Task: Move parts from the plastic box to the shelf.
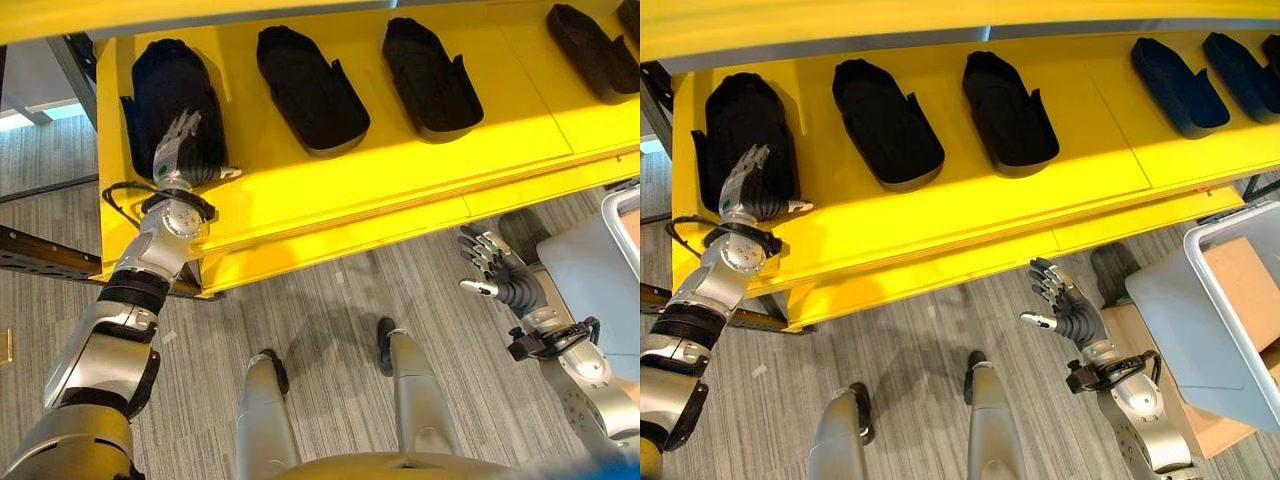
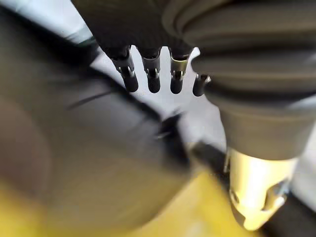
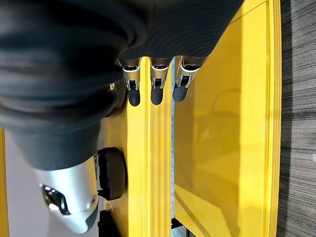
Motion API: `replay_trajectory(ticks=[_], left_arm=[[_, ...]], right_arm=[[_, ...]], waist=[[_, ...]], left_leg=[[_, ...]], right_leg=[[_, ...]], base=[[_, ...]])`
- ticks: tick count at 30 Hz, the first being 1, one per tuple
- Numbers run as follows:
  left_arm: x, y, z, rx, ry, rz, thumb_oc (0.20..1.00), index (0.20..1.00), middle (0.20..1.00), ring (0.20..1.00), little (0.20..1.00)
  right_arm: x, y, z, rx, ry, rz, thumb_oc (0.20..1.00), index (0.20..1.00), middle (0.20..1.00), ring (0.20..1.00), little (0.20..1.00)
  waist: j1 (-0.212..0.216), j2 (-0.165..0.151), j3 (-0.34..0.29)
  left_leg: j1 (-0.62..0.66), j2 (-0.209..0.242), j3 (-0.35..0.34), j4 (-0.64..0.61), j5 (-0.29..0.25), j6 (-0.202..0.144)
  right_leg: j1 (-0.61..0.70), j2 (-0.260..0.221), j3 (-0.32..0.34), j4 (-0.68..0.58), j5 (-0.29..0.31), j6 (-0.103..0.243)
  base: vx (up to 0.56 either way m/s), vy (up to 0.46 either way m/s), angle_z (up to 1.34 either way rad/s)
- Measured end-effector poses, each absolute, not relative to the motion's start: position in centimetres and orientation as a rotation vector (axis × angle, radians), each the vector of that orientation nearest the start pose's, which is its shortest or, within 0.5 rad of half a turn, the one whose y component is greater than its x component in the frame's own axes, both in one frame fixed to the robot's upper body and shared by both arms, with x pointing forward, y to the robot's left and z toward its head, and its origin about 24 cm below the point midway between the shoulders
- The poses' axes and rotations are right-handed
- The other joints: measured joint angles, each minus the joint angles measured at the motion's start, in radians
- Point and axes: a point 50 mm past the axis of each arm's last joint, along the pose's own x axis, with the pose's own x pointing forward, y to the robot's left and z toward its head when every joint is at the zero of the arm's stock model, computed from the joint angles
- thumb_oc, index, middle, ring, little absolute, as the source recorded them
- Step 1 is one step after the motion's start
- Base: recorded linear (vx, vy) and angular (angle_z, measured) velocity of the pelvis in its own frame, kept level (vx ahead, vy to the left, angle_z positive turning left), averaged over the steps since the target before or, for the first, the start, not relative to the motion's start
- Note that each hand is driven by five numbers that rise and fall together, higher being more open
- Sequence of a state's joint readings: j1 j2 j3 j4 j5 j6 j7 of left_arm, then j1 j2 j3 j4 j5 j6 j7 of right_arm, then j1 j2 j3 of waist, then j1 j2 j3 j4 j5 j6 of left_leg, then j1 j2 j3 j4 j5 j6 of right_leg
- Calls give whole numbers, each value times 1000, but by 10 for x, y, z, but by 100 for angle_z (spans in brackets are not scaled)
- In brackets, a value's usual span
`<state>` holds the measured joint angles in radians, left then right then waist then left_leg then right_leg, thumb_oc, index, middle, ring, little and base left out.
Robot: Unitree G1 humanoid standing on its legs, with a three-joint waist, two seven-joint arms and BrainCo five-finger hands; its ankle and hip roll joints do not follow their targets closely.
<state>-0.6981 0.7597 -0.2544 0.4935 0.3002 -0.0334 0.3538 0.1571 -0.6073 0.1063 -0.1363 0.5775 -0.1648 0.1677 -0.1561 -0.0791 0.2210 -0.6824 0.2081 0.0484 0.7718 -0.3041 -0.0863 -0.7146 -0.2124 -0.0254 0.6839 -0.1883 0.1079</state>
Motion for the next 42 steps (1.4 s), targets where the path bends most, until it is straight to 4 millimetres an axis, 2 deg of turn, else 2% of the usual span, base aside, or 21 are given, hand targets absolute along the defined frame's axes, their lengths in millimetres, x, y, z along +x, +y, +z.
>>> replay_trajectory(ticks=[2,4,7,9,13,19,20,21,22,24,26,27,32,33,35,39,42], left_arm=[[330,261,217,1080,-515,386,1000,1000,1000,1000,1000],[315,258,230,1136,-614,388,1000,1000,1000,1000,1000],[312,262,233,1202,-628,401,1000,1000,1000,1000,1000],[297,263,238,1249,-677,406,1000,1000,1000,1000,1000],[285,269,237,1298,-683,388,1000,1000,1000,1000,1000],[253,269,235,1308,-738,333,1000,1000,1000,1000,1000],[244,267,226,1257,-737,279,1000,1000,1000,1000,1000],[242,264,223,1234,-741,253,1000,1000,1000,1000,1000],[240,264,223,1226,-745,244,1000,1000,1000,1000,1000],[230,262,218,1194,-745,225,1000,1000,1000,1000,1000],[222,252,211,1158,-758,160,1000,1000,1000,1000,1000],[218,248,209,1148,-765,124,1000,1000,1000,1000,1000],[210,245,195,1015,-729,74,1000,1000,1000,1000,1000],[209,245,193,962,-722,73,1000,1000,1000,1000,1000],[209,244,191,919,-721,71,1000,1000,1000,1000,1000],[208,243,186,855,-700,61,1000,1000,1000,1000,1000],[208,241,182,832,-679,32,1000,1000,1000,1000,1000]], right_arm=[[220,-223,74,-10,-75,280,1000,1000,1000,1000,1000],[218,-227,74,-13,-73,261,1000,1000,1000,1000,1000],[220,-226,76,-14,-85,266,1000,1000,1000,1000,1000],[220,-227,77,-15,-88,265,1000,1000,1000,1000,1000],[218,-229,79,-18,-95,255,1000,1000,1000,1000,1000],[220,-220,111,-92,-241,308,1000,1000,1000,1000,1000],[229,-216,127,-198,-314,326,1000,1000,1000,1000,1000],[230,-217,134,-245,-341,336,1000,1000,1000,1000,1000],[232,-215,142,-283,-380,342,1000,1000,1000,1000,1000],[237,-214,158,-404,-436,355,1000,1000,1000,1000,1000],[245,-211,179,-492,-526,348,1000,1000,1000,1000,1000],[247,-207,195,-545,-600,345,1000,1000,1000,1000,1000],[252,-188,244,-757,-839,339,1000,1000,1000,1000,1000],[253,-182,249,-792,-873,349,1000,1000,1000,1000,1000],[252,-177,256,-864,-921,356,1000,1000,1000,1000,1000],[259,-172,257,-1010,-931,359,1000,1000,1000,1000,1000],[274,-164,259,-1089,-924,377,1000,1000,1000,1000,1000]], waist=[[-4,-9,6],[13,-10,8],[29,-9,9],[38,-10,17],[55,-6,34],[66,0,58],[69,4,61],[69,4,62],[84,9,65],[87,9,66],[93,12,68],[110,17,71],[125,18,71],[123,18,71],[144,19,71],[157,20,71],[168,21,71]], left_leg=[[0,0,1,-1,0,-1],[0,1,-1,-4,0,-1],[1,-1,-1,-2,0,-1],[1,-1,-2,-1,0,-1],[2,-1,-3,-2,1,-2],[9,-2,-7,-1,1,-3],[26,-3,-7,-4,1,-2],[32,-6,-5,-5,0,-1],[34,-6,-6,-8,-2,3],[38,-8,-6,-13,-1,3],[38,-8,-10,-18,4,1],[38,-10,-15,-23,9,0],[53,-21,-29,-35,19,-10],[57,-23,-30,-35,19,-9],[56,-24,-32,-37,19,-9],[56,-34,-33,-37,20,-6],[56,-41,-34,-39,21,-3]], right_leg=[[-5,0,1,3,-1,-1],[-5,1,-1,6,-3,1],[-4,0,-1,12,-7,0],[-4,-1,-1,13,-8,-1],[-4,-1,-1,15,-8,-1],[7,-1,-4,16,-7,0],[24,-1,-4,14,-8,1],[28,-2,-2,14,-10,-1],[31,-3,-3,14,-12,-5],[32,-6,-2,12,-12,-5],[33,-7,-6,13,-13,-6],[36,-8,-11,15,-13,-7],[60,-14,-21,11,-13,-4],[65,-14,-24,7,-14,-3],[69,-16,-27,2,-14,-3],[78,-22,-29,-5,-11,2],[79,-30,-30,-3,-11,4]], base=[[0,0,0],[-1,-4,4],[-4,0,3],[0,0,0],[0,0,0],[-1,0,1],[-6,-2,4],[-1,-9,4],[0,0,0],[-3,-7,2],[-3,-22,9],[3,-30,13],[12,-26,9],[9,-17,11],[9,-15,4],[-4,-25,5],[21,-24,5]])
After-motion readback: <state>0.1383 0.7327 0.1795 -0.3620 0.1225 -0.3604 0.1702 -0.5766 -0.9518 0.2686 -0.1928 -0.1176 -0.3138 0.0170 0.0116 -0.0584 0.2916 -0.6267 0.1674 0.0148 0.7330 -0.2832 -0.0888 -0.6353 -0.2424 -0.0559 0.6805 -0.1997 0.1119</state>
